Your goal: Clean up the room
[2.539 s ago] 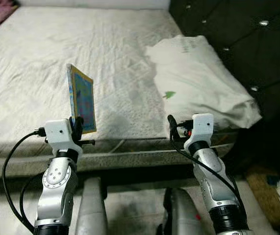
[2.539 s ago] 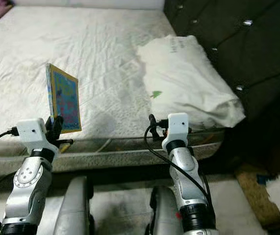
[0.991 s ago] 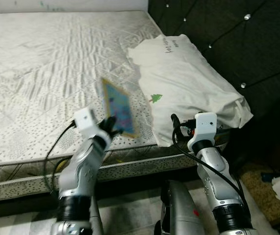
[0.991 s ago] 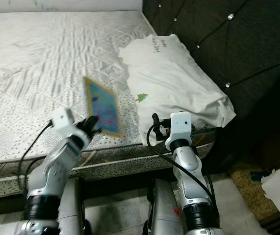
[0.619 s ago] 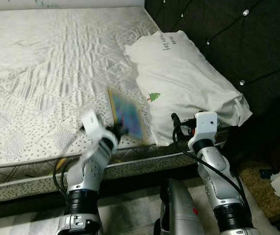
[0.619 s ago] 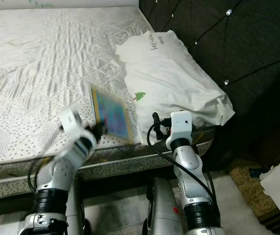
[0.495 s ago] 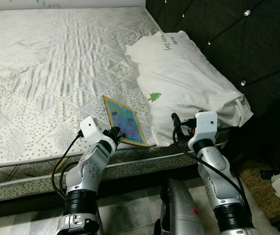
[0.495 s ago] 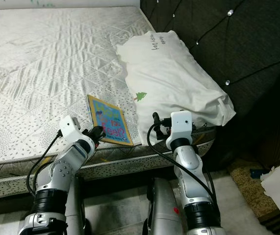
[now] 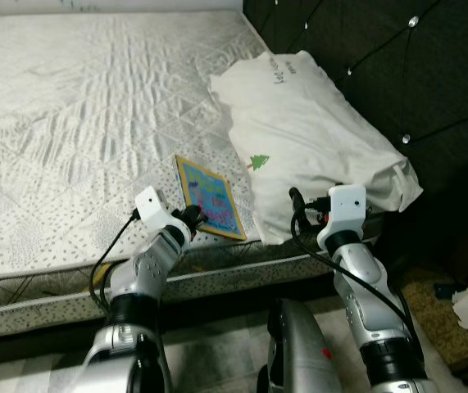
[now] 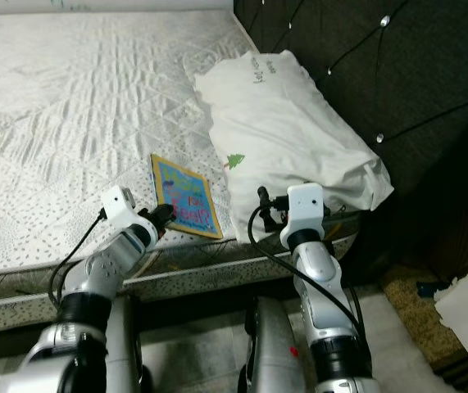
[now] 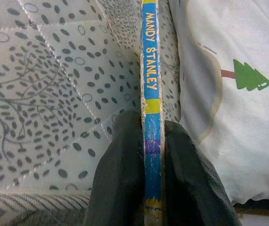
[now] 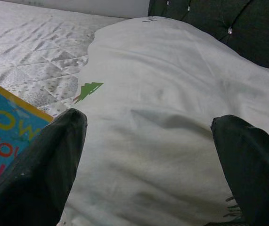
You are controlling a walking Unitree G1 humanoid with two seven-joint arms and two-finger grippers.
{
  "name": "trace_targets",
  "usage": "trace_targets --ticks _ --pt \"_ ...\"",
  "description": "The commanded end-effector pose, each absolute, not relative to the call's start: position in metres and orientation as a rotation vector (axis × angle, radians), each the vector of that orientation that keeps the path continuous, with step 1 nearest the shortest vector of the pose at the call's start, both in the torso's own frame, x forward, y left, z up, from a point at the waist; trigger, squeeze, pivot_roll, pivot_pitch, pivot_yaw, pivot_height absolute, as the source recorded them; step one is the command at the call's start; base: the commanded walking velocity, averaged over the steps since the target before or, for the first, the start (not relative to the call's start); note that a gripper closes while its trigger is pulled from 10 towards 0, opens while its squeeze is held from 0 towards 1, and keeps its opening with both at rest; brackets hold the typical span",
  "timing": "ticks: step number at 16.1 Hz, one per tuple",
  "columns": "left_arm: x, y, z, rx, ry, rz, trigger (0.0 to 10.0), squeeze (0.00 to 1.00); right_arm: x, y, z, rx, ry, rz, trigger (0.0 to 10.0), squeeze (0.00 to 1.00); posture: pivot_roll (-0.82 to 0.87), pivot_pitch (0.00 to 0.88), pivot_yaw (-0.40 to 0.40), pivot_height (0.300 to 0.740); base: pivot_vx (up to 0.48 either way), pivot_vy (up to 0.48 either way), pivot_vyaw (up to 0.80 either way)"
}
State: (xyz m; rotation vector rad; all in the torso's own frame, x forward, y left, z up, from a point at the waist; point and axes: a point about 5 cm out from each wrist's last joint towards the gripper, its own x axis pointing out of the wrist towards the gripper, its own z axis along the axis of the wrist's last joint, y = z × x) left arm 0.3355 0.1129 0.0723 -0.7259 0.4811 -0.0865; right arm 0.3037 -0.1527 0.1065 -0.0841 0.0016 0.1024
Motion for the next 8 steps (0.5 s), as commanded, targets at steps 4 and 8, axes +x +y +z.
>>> trace_targets --ticks 4,8 --pt "0.3472 0.1091 0.0767 -0.716 0.497 -0.159 10.0 0.00 0.3045 -0.1578 0.1075 -0.099 0.002 0.091 10.0 0.00 -0.01 0.049 -0.066 0.539 0.000 0.000 0.00" --pt "0.3469 0.1055 0.0675 -0.756 0.564 -0.222 10.0 0.00 0.3063 -0.1551 0.1092 -0.100 -0.002 0.094 10.0 0.00 -0.02 0.050 -0.071 0.539 0.000 0.000 0.00"
